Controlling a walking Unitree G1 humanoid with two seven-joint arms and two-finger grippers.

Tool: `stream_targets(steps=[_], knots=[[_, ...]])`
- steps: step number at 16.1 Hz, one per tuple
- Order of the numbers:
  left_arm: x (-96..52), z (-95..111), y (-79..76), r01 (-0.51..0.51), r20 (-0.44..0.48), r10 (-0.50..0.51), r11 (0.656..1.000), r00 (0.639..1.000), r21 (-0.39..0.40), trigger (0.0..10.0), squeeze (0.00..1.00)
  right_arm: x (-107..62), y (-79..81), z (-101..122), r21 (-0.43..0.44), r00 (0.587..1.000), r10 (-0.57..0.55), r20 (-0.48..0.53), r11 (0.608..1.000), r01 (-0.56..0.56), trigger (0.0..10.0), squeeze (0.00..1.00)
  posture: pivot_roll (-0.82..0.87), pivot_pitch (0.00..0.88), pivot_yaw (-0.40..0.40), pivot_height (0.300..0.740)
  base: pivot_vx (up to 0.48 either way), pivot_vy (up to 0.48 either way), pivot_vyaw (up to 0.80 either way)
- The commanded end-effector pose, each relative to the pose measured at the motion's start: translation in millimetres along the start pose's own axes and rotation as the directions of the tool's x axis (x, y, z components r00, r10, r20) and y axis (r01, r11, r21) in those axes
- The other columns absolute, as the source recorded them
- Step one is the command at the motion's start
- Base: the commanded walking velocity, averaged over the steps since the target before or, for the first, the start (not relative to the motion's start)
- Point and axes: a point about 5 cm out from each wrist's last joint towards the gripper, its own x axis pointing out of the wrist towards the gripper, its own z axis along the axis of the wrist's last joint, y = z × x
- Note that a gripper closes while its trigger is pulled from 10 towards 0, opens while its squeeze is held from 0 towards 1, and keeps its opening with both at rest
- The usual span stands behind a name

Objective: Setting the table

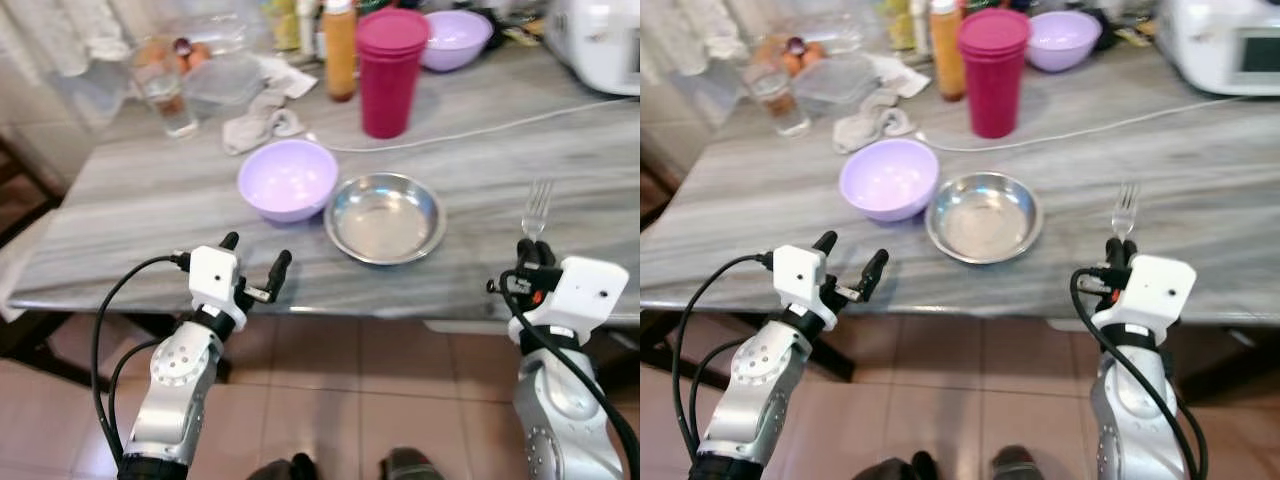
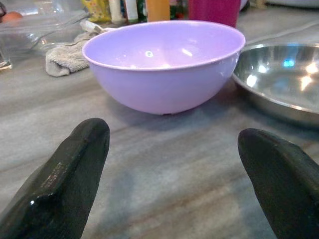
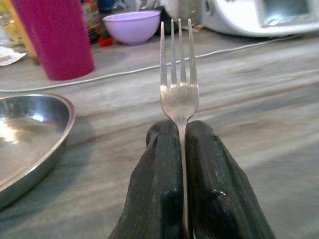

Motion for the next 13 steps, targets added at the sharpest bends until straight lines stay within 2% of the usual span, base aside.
stream_targets(steps=[1, 5, 10, 13], knots=[[-5.6, -3, -1.5, 0.019, -0.013, -0.019, 1.0, 1.0, 0.015, 10.0, 0.0, -2.1, -4.5, 1, -0.009, 1.0, -0.013, -0.001, 1.0, 0.013, 10.0, 0.0, -0.34, 0.203, 0.114, 0.74, 0.0, 0.0, 0.0], [-12.2, -3, 0.5, 0.081, -0.018, -0.08, 0.996, 0.997, 0.03, 10.0, 0.0, 0.9, -8.5, 2, -0.009, 1.0, -0.017, -0.007, 1.0, 0.017, 10.0, 0.0, -0.34, 0.207, 0.114, 0.74, 0.0, 0.0, 0.0], [-15.2, 0, -4.5, 0.187, -0.015, -0.186, 0.982, 0.982, 0.035, 10.0, 0.0, 16.1, -15.2, -4, -0.001, 0.996, -0.002, -0.088, 1.0, 0.002, 10.0, 0.0, -0.33, 0.22, 0.109, 0.74, 0.0, 0.0, 0.0], [-17.6, 1, -5.8, 0.2, -0.014, -0.199, 0.979, 0.98, 0.028, 10.0, 0.0, 26.6, -14.4, -6, -0.006, 0.991, 0.038, -0.128, 0.999, -0.039, 10.0, 0.0, -0.33, 0.228, 0.107, 0.74, 0.0, 0.0, 0.0]])
